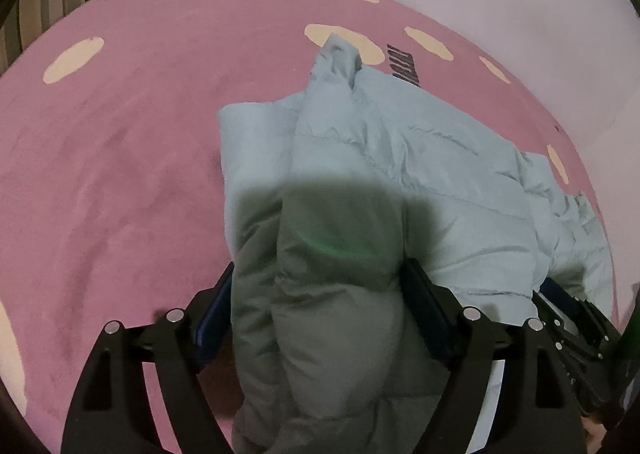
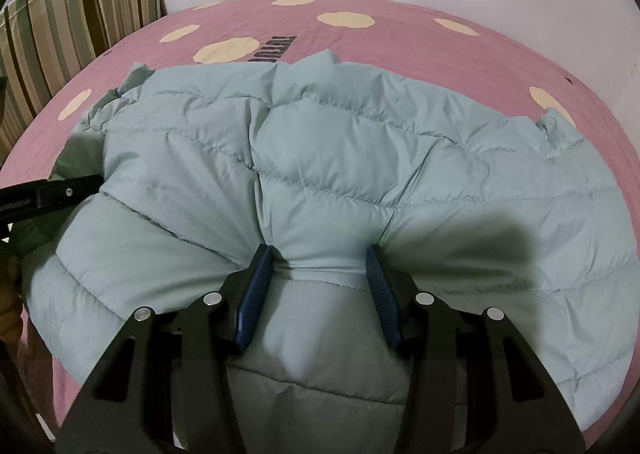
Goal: Fold large clothes
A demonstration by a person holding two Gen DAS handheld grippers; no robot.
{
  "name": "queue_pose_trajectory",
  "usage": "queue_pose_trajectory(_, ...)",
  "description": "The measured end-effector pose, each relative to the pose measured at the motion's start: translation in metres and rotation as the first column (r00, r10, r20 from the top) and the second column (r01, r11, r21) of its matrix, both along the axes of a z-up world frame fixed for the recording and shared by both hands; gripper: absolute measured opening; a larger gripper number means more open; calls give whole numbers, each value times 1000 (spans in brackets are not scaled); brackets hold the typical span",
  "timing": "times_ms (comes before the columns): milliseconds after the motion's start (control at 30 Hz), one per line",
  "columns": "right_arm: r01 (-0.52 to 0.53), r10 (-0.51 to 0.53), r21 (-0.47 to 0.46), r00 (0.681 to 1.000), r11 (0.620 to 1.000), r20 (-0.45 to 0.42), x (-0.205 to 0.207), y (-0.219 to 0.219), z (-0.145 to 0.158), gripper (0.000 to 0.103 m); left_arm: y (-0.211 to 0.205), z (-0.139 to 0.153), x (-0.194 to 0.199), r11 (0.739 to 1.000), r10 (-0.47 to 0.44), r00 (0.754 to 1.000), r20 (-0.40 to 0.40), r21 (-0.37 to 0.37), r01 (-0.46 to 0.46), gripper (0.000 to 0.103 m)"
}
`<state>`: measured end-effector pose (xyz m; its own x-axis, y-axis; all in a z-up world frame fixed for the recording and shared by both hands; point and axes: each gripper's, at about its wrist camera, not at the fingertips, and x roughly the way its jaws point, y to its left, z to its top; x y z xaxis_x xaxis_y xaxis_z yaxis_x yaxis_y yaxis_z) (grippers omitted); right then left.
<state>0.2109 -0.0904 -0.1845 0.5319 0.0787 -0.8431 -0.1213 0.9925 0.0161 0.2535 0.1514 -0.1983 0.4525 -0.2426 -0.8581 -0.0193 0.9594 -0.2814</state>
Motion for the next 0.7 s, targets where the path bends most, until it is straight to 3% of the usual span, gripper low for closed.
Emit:
queue_pose_trajectory(33,0,0,-1,1000,1000,1,0,0,0,48,-1,0,0,1000,-8,1000,7,8,8,78)
queue_pose_trajectory(100,0,0,-3,1000,1000,2,0,1,0,48,-6,1,-1,999,-33,999,21,25,32,65)
queue_pose_trajectory(167,1,-1,-4,1000,1000,3,0,1,-1,48,-11,4,-2,998,-65,997,28,-2,65,39)
queue_pose_trajectory(267,0,0,-7,1000,1000,5,0,2,-1,48,-19,15,-6,997,-80,996,50,8,79,20)
queue_pose_trajectory(367,0,0,-8,1000,1000,6,0,2,-2,48,-27,29,-13,996,-78,994,77,44,75,13)
queue_pose_trajectory(567,-2,2,0,1000,1000,8,1,1,-1,48,-42,80,-28,997,-66,985,162,45,59,11)
queue_pose_trajectory(700,-1,0,36,1000,999,20,-1,-6,7,48,-66,107,-35,993,-81,976,200,104,61,11)
